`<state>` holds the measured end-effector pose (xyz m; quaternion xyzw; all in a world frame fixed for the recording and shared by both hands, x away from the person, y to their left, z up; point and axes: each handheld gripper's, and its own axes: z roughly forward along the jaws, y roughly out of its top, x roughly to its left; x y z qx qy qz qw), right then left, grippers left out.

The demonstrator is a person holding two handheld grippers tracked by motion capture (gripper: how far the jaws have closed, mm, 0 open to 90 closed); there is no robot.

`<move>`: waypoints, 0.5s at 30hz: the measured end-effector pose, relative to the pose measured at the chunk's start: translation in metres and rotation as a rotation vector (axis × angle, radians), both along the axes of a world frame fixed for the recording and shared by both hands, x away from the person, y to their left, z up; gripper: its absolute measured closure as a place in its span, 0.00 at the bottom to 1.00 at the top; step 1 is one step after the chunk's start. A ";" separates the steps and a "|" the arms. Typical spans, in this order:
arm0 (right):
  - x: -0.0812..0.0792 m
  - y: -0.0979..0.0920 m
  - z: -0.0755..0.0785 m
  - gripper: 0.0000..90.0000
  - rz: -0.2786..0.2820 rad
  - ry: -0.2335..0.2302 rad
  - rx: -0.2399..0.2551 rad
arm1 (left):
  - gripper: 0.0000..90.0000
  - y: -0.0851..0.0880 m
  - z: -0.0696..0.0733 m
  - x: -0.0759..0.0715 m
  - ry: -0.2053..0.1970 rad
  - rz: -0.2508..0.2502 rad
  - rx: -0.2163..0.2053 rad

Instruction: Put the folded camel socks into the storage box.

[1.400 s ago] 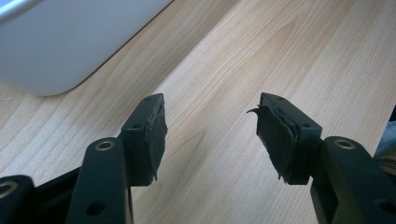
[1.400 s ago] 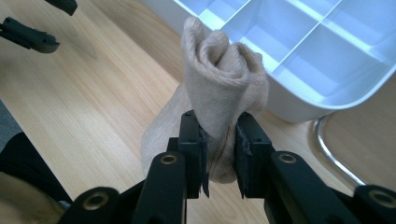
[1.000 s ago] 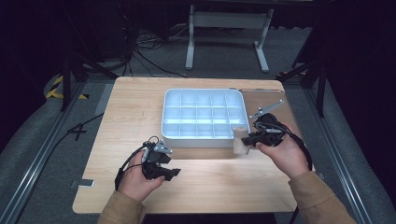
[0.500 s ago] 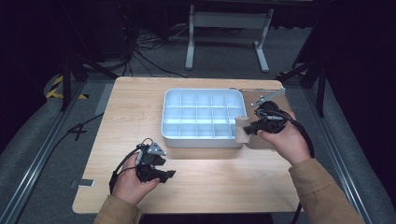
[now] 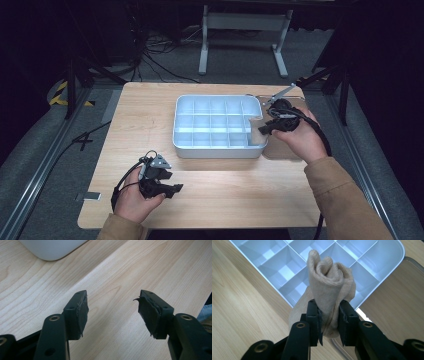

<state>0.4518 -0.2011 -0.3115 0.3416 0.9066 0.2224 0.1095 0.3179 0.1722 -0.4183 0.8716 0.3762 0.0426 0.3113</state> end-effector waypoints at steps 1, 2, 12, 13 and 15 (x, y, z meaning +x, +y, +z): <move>0.003 0.002 -0.001 0.82 0.004 0.003 -0.010 | 0.46 0.001 0.000 0.000 0.005 -0.001 0.003; 0.005 0.003 -0.001 0.82 0.004 0.004 -0.016 | 0.46 0.001 0.000 -0.001 0.005 0.002 0.004; 0.023 0.015 -0.015 0.82 0.018 0.008 -0.127 | 0.46 0.002 -0.001 0.001 0.009 -0.005 0.001; 0.024 0.015 -0.016 0.82 0.016 0.009 -0.138 | 0.46 0.001 -0.001 0.001 0.007 -0.002 0.001; 0.025 0.016 -0.018 0.82 0.017 0.011 -0.154 | 0.46 0.000 -0.001 0.003 0.005 -0.012 0.004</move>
